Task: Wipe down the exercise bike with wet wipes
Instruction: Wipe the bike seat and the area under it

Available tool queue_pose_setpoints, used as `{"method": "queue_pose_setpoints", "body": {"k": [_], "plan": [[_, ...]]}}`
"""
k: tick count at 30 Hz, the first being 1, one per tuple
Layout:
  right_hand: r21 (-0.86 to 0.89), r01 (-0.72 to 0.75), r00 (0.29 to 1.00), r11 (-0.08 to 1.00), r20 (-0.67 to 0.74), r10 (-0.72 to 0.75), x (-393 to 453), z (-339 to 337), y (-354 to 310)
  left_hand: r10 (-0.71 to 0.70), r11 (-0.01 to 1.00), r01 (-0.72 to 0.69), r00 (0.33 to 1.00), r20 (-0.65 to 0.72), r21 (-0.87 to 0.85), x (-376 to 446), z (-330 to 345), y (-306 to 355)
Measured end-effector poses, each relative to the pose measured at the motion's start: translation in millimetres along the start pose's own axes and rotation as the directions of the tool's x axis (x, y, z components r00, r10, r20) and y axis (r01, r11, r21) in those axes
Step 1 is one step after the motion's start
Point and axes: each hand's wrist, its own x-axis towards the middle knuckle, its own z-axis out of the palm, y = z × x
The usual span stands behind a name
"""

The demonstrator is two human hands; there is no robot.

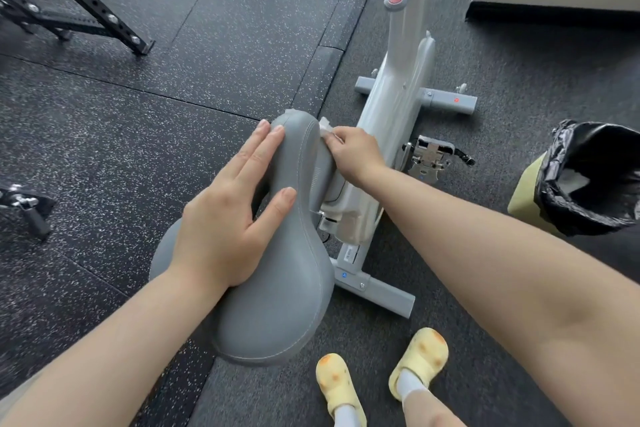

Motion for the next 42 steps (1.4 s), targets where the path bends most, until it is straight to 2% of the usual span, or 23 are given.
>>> {"method": "queue_pose_setpoints", "body": {"k": [4,7,10,12,19,21,24,27,31,33,35,37,39,41,42], "plan": [[0.010,-0.048,0.996,0.999,-0.078,0.049,-21.8,-10.6,15.1,0.009,1.000,-0.009,1.000,0.000,0.002,-0.1,0.2,-1.0],[-0.040,-0.048,0.998,0.998,0.026,0.049,-29.3,-12.6,28.9,0.003,1.000,-0.003,1.000,0.001,0.009,0.3,-0.1,-0.7],[0.160,-0.109,0.994,0.981,0.002,0.111,-20.0,-7.8,21.6,0.003,1.000,-0.003,1.000,0.005,0.009,0.0,0.9,-1.4],[0.235,-0.083,0.996,0.968,-0.016,0.089,-12.7,-1.9,6.4,0.009,1.000,-0.009,1.000,0.003,0.007,0.3,0.7,-1.3],[0.188,-0.104,0.987,0.977,-0.098,0.124,-30.5,-14.7,5.3,0.016,1.000,-0.016,1.000,-0.005,0.001,-0.3,2.2,-3.0],[0.223,-0.201,0.966,0.954,-0.116,0.231,-35.8,-8.7,8.7,0.018,1.000,-0.018,1.000,-0.005,0.002,0.8,2.1,-2.8],[0.396,-0.360,0.898,0.845,-0.100,0.429,-51.1,11.4,-0.5,0.010,1.000,-0.010,1.000,-0.005,-0.010,0.5,1.8,-3.5],[0.491,-0.389,0.861,0.779,-0.106,0.497,-75.6,29.3,-9.7,0.018,1.000,-0.018,1.000,-0.012,-0.006,0.4,1.8,-3.7],[0.467,-0.316,0.930,0.826,-0.020,0.367,-115.3,21.8,-18.5,0.009,1.000,-0.009,1.000,-0.003,-0.001,0.9,1.5,-3.4],[0.463,-0.215,0.947,0.860,-0.115,0.299,-125.3,4.2,-29.1,0.014,0.999,-0.014,1.000,-0.012,-0.028,1.1,1.6,-3.2],[0.454,-0.039,0.938,0.890,-0.290,0.189,-127.4,-12.2,-51.6,-0.024,0.997,0.020,0.998,-0.059,-0.068,-0.9,2.4,-2.8],[0.360,0.099,0.917,0.928,-0.396,0.056,-125.0,-21.3,-82.2,-0.092,0.995,0.083,0.982,-0.163,-0.062,-4.7,3.7,-2.9],[0.228,0.178,0.927,0.957,-0.364,-0.086,-121.5,-15.8,-101.9,-0.201,0.978,0.180,0.951,-0.237,-0.105,-9.5,1.3,-3.2],[0.077,0.226,0.931,0.971,-0.309,-0.193,-132.3,-4.0,-102.9,-0.342,0.935,0.311,0.919,-0.197,-0.173,-15.7,-1.2,-10.8],[0.002,0.256,0.931,0.967,-0.272,-0.246,-147.5,0.7,-100.1,-0.338,0.939,0.322,0.928,-0.159,-0.121,-22.0,-2.2,-18.8]]}}
